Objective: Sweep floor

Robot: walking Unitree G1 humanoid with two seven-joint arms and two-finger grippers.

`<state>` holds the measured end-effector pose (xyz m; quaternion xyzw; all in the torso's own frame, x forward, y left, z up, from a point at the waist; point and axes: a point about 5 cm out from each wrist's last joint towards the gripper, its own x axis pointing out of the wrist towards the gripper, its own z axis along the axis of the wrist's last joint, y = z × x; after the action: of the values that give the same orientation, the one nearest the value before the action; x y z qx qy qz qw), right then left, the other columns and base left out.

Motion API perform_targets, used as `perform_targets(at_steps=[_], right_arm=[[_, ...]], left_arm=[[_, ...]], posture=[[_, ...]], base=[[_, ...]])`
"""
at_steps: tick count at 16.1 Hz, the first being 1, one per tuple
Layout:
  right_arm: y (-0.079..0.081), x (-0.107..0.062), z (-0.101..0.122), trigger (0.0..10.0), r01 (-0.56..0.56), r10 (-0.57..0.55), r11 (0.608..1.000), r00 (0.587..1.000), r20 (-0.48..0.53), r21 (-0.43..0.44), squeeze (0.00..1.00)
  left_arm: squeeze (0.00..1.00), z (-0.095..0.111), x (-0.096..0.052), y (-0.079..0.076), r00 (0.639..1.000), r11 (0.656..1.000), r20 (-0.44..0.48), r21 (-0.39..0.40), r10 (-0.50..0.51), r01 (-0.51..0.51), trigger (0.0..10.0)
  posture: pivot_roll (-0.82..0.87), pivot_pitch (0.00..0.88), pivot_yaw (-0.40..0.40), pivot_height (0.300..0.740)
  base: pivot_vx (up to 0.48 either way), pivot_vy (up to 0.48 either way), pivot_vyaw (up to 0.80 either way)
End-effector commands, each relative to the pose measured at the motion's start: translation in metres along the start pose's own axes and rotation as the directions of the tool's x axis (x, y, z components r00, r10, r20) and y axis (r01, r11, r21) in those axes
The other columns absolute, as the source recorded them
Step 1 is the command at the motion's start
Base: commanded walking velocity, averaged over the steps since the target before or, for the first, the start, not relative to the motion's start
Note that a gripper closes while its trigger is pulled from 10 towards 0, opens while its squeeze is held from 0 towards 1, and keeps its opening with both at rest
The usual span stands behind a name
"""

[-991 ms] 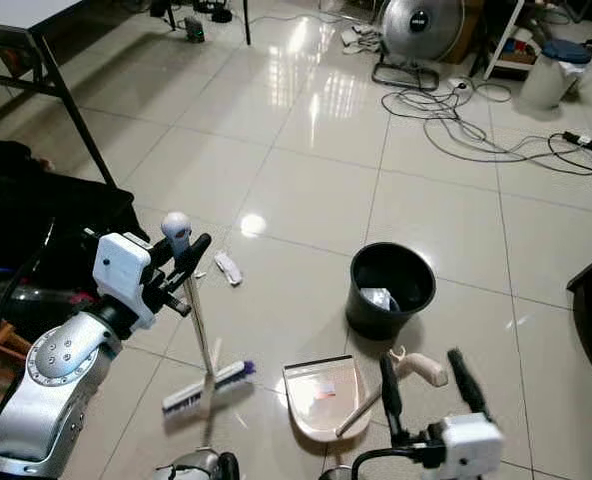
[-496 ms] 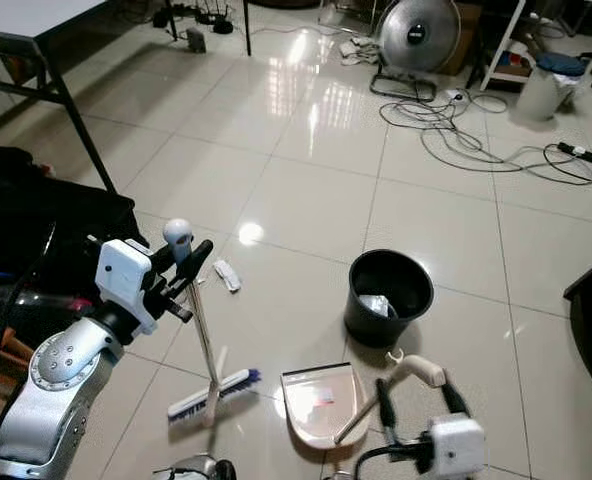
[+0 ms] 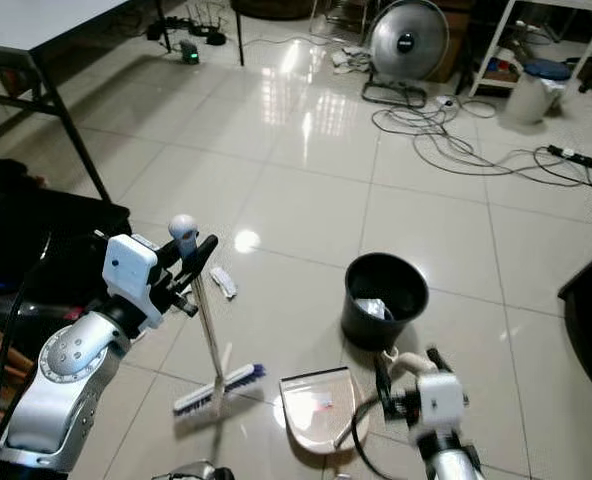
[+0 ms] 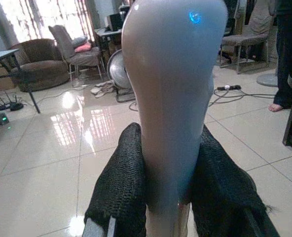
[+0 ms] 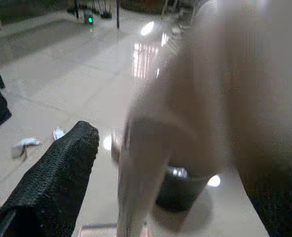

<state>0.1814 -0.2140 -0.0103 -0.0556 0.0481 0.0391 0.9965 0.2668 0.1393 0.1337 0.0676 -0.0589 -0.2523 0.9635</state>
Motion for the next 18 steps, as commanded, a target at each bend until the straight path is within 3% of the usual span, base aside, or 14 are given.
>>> perform_targets(at_steps=[1,3,4,6,10,18], right_arm=[[0.0,0.0,0.0,10.0,-0.023,0.023,1.0,1.0,0.007,-0.019,0.0],[0.004,0.01,0.006,10.0,-0.067,0.069,0.997,0.997,0.04,-0.042,0.0],[0.012,0.016,0.022,4.5,-0.1,0.106,0.993,0.987,0.12,-0.059,0.0],[0.016,0.015,0.026,0.0,-0.116,0.123,0.991,0.982,0.141,-0.059,0.0],[0.027,0.009,0.035,0.0,-0.12,0.126,0.992,0.977,0.172,-0.049,0.0],[0.027,0.0,0.043,0.0,-0.065,0.067,0.998,0.987,0.144,-0.016,0.0]], left_arm=[[0.0,0.006,0.001,0.002,0.999,1.0,0.033,0.022,0.002,-0.003,10.0],[0.0,0.006,0.001,0.001,0.999,1.0,0.032,0.022,0.0,-0.001,10.0],[0.0,0.006,0.0,0.002,0.999,1.0,0.032,0.022,0.007,-0.007,10.0],[0.0,0.005,-0.001,0.002,0.999,1.0,0.031,0.023,0.008,-0.009,10.0],[0.0,0.005,-0.002,-0.001,1.0,1.0,0.029,0.018,0.006,-0.007,10.0],[0.0,0.006,0.001,-0.003,1.0,1.0,0.029,0.017,-0.008,0.007,10.0]], posture=[[0.06,0.055,0.02,0.74],[0.06,0.057,0.016,0.74],[0.06,0.059,0.014,0.74],[0.06,0.061,0.014,0.74],[0.06,0.066,0.015,0.74],[0.05,0.077,0.015,0.74]], base=[[0.0,0.0,0.0],[0.0,0.0,0.0],[0.0,0.0,0.0],[0.0,0.0,0.0],[0.0,0.0,0.0],[0.0,0.0,0.0]])
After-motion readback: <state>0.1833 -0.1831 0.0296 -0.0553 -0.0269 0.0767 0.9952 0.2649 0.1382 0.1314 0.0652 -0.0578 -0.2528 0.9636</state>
